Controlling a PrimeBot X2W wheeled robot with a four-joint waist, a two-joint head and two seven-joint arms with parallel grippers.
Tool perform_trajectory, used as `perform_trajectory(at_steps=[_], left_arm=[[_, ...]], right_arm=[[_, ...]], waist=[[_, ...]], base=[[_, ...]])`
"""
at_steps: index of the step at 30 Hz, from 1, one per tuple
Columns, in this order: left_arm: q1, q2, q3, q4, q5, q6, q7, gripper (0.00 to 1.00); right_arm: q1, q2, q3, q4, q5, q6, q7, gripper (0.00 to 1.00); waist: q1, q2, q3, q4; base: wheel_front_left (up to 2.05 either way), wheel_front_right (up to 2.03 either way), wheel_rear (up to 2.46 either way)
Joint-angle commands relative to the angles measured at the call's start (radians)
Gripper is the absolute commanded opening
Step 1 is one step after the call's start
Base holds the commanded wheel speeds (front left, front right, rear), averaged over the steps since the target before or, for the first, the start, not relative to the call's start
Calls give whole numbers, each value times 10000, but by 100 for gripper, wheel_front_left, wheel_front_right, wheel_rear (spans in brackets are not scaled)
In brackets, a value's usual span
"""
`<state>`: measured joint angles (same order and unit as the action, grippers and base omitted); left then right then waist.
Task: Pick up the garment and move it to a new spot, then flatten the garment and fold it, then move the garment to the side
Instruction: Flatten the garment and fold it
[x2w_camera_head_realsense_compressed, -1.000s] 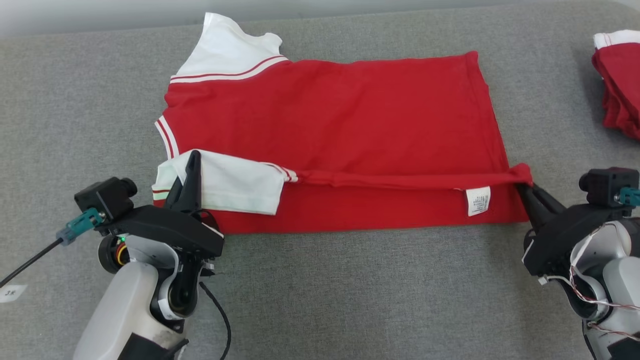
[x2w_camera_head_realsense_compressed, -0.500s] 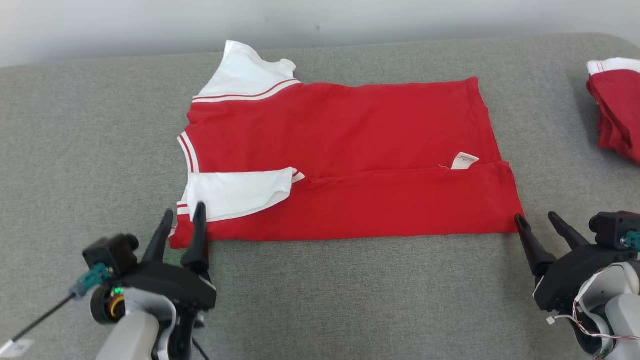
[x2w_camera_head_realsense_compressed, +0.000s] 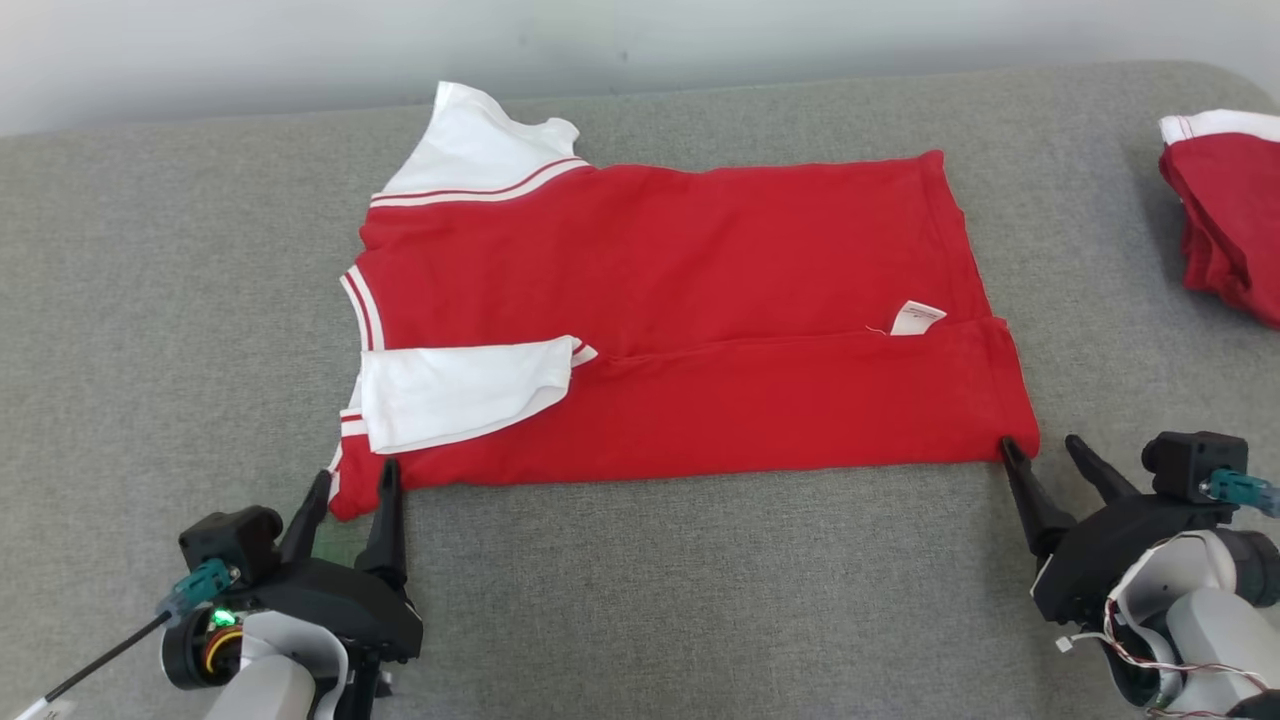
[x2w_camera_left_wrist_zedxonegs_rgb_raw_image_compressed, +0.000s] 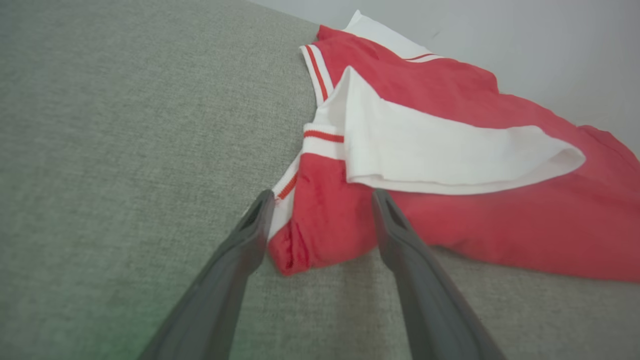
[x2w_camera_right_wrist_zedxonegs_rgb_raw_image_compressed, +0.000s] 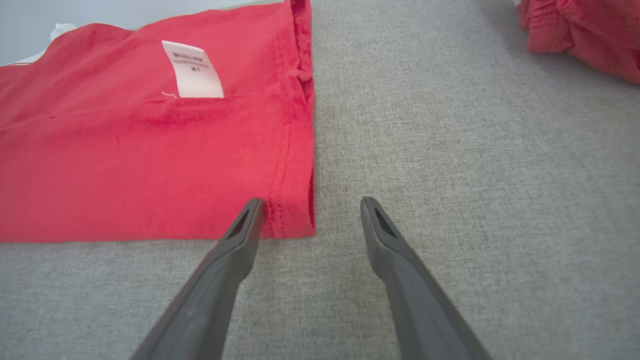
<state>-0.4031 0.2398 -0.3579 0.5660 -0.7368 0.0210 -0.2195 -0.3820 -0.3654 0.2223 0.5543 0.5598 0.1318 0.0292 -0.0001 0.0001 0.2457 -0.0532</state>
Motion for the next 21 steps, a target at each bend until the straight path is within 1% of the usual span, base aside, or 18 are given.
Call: perform_trajectory(at_steps=[1,7,8,9,10,11,12,13,17,21], left_arm=[[-85,57,0,22,93,36,-65,100],[-87,-79,-159,240,103,99,80,100],[-79,-104,-193,271,119,105,94,100],[-80,-127,-242,319,145,115,114,97],[-86,-138,-286,368,166,113,117,74],[-97,-163,-323,402,168,83,138,39],[-107,-193,-352,445,152,48,148,16],[-117,-203,-369,473,145,16,140,0],[-80,-96,-409,481,286,-15,-32,0],[267,31,-236,266,234,46,-199,0]], right_arm=[[-115,60,11,87,-34,-28,-72,100],[-526,412,147,1025,136,-28,-463,100],[-589,465,180,1177,177,-28,-492,43],[-660,535,237,1309,249,-28,-543,14],[-712,579,294,1424,282,-28,-601,0],[-762,617,356,1520,330,-28,-665,0],[-815,645,404,1588,388,-28,-785,0],[-862,634,438,1649,433,-28,-886,0],[-887,539,561,1839,615,-28,-1367,0],[-562,382,746,1812,720,-28,-1768,0]], waist=[[1,-1,29,-25],[1,-1,38,40],[1,-1,31,52],[1,-1,25,67],[1,-1,19,77],[1,-1,15,87],[1,-1,7,99],[1,-1,-6,107],[1,-1,-205,150],[1,-1,-562,148]], base=[[0,0,0],[0,0,0],[0,0,0],[0,0,0],[0,0,0],[0,0,0],[0,0,0],[0,0,0],[0,0,0],[0,0,0]])
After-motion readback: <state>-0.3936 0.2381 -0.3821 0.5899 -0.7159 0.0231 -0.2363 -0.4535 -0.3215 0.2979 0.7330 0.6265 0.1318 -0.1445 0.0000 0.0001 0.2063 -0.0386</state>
